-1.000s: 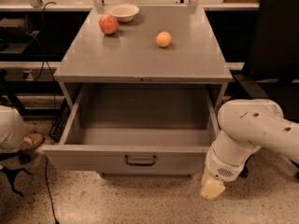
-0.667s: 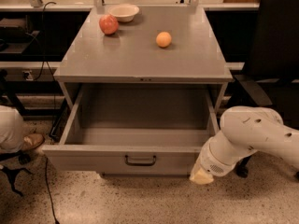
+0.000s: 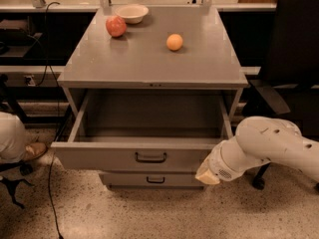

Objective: Close top drawer

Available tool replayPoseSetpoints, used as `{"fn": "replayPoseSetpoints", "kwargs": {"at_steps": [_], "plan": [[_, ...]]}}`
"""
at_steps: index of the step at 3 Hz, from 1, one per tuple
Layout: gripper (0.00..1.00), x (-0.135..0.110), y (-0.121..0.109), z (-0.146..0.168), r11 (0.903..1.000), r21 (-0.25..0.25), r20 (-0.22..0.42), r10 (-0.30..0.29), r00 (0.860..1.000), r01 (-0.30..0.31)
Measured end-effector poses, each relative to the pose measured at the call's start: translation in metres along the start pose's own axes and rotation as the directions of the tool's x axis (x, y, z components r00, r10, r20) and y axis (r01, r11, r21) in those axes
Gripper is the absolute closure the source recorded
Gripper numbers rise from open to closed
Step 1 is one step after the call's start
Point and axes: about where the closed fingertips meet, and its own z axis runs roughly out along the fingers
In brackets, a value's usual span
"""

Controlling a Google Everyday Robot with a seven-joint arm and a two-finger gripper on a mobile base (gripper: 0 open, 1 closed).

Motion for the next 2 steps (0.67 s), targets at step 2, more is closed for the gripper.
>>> {"fn": "replayPoseSetpoints", "kwargs": {"at_steps": [2], "plan": [[1.00,-0.004,-0.014,0.008,0.9996,0.026,0.047,0.003,0.999,-0.004]]}}
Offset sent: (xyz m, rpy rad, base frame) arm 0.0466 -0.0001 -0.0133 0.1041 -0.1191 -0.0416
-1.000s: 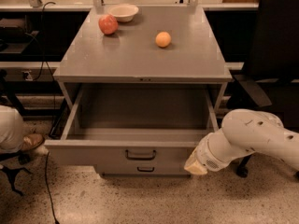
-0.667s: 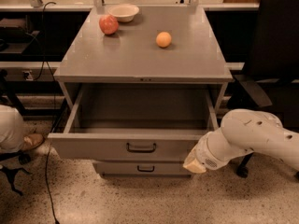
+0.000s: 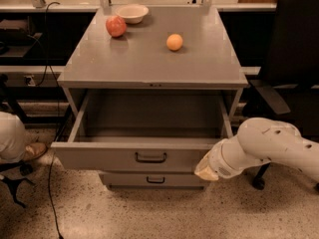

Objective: Close top drawer

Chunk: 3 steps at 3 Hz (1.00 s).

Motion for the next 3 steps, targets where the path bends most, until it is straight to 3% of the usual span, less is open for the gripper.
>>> {"fn": "replayPoseSetpoints", "kwargs": {"at_steps": [2,3], "plan": [[1.00,-0.027,-0.052,0.019,0.9943,0.095,0.134,-0.060,0.989,0.047],[1.00,-0.054,-0.090,0.030,0.9825,0.166,0.232,-0.122,0.965,0.084]]}}
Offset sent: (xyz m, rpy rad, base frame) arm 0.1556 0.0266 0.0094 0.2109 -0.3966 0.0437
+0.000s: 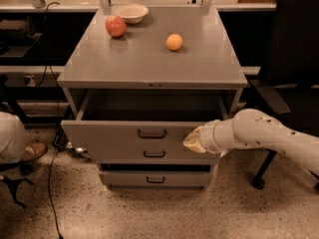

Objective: Close top drawer

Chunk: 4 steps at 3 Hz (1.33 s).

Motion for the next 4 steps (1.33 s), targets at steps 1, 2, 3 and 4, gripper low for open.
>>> {"fn": "replayPoseSetpoints", "kwargs": {"at_steps": [1,2,3,4], "plan": [[1.00,-0.013,-0.022,0.016,0.9991,0.032,0.069,-0.030,0.997,0.028],[1.00,-0.018,-0.034,0.021,0.9977,0.057,0.106,-0.044,0.993,0.038],[1.00,-0.017,-0.035,0.021,0.9974,0.062,0.112,-0.042,0.993,0.036],[1.00,-0.022,-0.042,0.021,0.9964,0.070,0.121,-0.058,0.991,0.049]]}}
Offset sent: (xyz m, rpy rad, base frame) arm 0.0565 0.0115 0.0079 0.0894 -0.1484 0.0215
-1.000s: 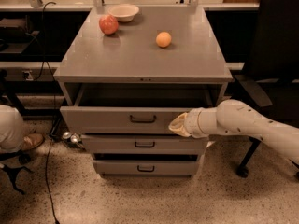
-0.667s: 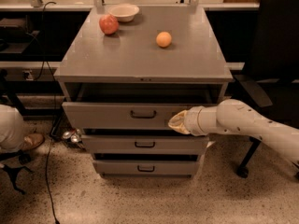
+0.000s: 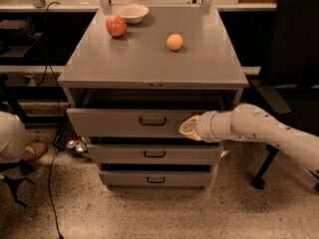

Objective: Close top drawer

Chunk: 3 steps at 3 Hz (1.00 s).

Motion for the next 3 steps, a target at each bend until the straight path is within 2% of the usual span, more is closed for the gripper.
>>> {"fn": "replayPoseSetpoints", "kwargs": {"at_steps": [3], "plan": [[1.00,-0.0023,-0.0138,0.0018,1.0000,0.007,0.042,-0.006,0.999,0.006]]}}
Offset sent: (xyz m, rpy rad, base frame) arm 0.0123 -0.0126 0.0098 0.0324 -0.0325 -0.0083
